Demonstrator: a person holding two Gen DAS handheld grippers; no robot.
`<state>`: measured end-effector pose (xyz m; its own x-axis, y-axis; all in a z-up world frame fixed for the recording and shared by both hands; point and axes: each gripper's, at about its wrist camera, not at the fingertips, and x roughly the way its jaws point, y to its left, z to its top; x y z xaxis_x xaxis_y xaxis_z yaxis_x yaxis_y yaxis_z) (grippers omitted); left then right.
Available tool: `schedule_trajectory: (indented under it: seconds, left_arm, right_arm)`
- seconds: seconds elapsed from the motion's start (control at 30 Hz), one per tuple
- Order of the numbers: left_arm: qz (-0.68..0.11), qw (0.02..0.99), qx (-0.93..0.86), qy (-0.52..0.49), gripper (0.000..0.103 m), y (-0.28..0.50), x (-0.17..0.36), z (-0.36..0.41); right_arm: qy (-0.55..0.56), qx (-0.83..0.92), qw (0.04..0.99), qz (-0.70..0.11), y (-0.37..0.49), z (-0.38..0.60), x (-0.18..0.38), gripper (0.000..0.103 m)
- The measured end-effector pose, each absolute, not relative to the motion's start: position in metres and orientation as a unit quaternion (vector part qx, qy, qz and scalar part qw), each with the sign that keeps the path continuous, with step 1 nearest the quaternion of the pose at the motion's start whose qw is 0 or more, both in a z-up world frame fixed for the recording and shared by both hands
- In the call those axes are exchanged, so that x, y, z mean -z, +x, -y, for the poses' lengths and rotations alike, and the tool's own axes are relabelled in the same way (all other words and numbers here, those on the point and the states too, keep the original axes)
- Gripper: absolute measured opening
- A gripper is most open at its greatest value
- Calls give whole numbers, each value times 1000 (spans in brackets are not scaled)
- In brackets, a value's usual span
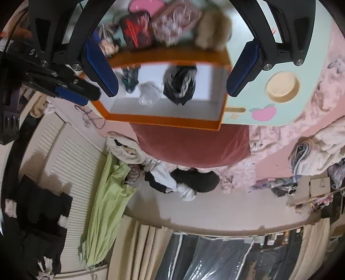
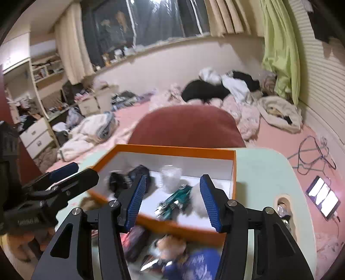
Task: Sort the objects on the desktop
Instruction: 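Drop the plastic bag into the box with the left gripper while the right drops the car in, then withdraw both grippers from the box back over the table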
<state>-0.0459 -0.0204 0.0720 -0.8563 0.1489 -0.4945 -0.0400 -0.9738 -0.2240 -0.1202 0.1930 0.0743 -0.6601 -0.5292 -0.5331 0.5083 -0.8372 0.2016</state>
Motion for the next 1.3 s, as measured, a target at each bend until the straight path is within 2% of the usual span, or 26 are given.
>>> schedule_trajectory:
  seconds: [0.13,0.43,0.53,0.6,0.67,0.87,1.3]
  left_arm:
    - [74,51,-958,-272,101,-6,-68,19]
    - [7,16,-926,-377,102,25,1,1]
    - [7,7,-920,-392,103,19,6,5]
    - [8,7,-919,-393,103,17,5,7]
    - [7,6,-920,-391,103,16,3,9]
    - [8,7,-920,-391,103,13,2,12]
    - [8,7,-920,-391,103,15,1,10]
  right_arm:
    - [281,910,306,-1,-77,-208,-76,63]
    - [291,912,283,-62,-21,-248,-38,65]
    - [315,907,272,-69,-25,-250,-25,79]
    - [355,893,265,-77,-37,-243,-12,80]
    - [367,890,256,-86,-39,-242,-5,90]
    - [371,893,239,-83,-43,-247,-2,97]
    - [366,896,240,-72,-58,-247,-8,100]
